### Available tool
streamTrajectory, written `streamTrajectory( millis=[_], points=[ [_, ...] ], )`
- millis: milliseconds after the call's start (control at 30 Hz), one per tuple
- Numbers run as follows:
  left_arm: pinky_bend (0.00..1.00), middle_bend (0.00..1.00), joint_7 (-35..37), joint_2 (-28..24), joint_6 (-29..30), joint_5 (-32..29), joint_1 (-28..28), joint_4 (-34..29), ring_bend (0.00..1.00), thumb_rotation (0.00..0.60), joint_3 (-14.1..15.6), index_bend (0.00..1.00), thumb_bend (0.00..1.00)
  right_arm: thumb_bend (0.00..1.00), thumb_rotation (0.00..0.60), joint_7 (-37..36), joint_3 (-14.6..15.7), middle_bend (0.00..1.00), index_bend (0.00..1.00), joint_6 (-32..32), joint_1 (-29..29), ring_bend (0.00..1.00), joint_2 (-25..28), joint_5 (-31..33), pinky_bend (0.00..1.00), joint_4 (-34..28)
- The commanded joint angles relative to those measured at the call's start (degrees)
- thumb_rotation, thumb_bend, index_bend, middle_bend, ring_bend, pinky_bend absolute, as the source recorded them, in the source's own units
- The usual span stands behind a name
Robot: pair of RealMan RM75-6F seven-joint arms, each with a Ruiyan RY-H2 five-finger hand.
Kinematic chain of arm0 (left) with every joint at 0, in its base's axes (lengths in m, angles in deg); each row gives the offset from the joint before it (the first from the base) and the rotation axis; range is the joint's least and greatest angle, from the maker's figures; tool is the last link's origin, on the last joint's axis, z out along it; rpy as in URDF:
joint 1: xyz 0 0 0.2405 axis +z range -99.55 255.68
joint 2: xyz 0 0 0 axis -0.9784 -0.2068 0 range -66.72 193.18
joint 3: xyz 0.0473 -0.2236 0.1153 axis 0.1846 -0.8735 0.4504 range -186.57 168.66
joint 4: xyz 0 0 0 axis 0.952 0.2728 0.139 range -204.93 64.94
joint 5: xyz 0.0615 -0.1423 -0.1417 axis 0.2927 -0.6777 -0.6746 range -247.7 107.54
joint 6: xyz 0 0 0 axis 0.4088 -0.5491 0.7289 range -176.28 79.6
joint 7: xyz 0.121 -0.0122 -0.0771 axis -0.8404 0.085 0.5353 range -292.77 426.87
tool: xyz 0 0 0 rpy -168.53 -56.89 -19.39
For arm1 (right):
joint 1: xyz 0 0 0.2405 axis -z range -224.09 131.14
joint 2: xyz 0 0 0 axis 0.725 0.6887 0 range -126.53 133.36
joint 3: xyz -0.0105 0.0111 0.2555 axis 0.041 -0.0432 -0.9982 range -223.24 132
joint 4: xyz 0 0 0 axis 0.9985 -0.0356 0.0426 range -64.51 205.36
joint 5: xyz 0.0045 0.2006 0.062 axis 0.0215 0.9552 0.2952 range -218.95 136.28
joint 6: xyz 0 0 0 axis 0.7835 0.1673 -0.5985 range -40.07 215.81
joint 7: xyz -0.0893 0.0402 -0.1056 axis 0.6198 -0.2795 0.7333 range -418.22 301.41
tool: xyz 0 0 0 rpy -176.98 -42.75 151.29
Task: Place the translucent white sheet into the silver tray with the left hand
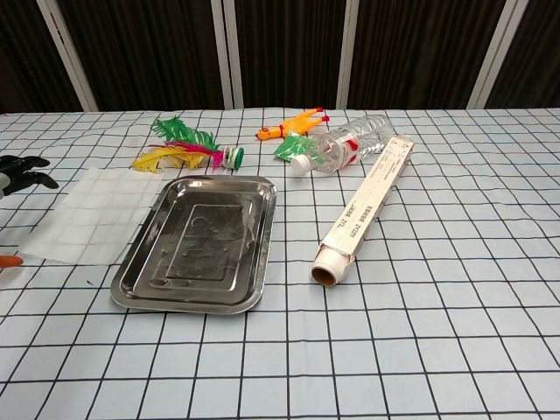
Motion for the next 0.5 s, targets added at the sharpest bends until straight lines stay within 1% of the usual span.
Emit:
streamTrajectory(
  millis=[33, 267, 500],
  points=[
    [0.0, 0.0, 0.3, -0.5, 0.5, 0.5, 0.4, 0.3, 0.0, 0.6, 0.6, 0.17, 0.15, 0.29, 0.6, 0.1, 0.0, 0.0, 0.0, 0.0, 0.0, 0.0, 0.0, 0.0, 0.04, -0.1],
    [0.0, 0.0, 1.5, 0.5, -0.9, -0.8, -0.3, 3.6, 0.0, 0.6, 0.0, 0.17, 0.16, 0.29, 0.6, 0.6, 0.1, 0.0, 0.0, -0.2, -0.1, 0.0, -0.1, -0.1, 0.04, -0.3],
    [0.0, 0.0, 1.3, 2.7, -1.5, -1.0, -2.2, 5.0, 0.0, 0.6, -1.1, 0.17, 0.18, 0.29, 0.6, 0.4, 0.1, 0.0, 0.0, -0.5, -0.2, 0.0, -0.1, 0.0, 0.04, -0.3]
  ],
)
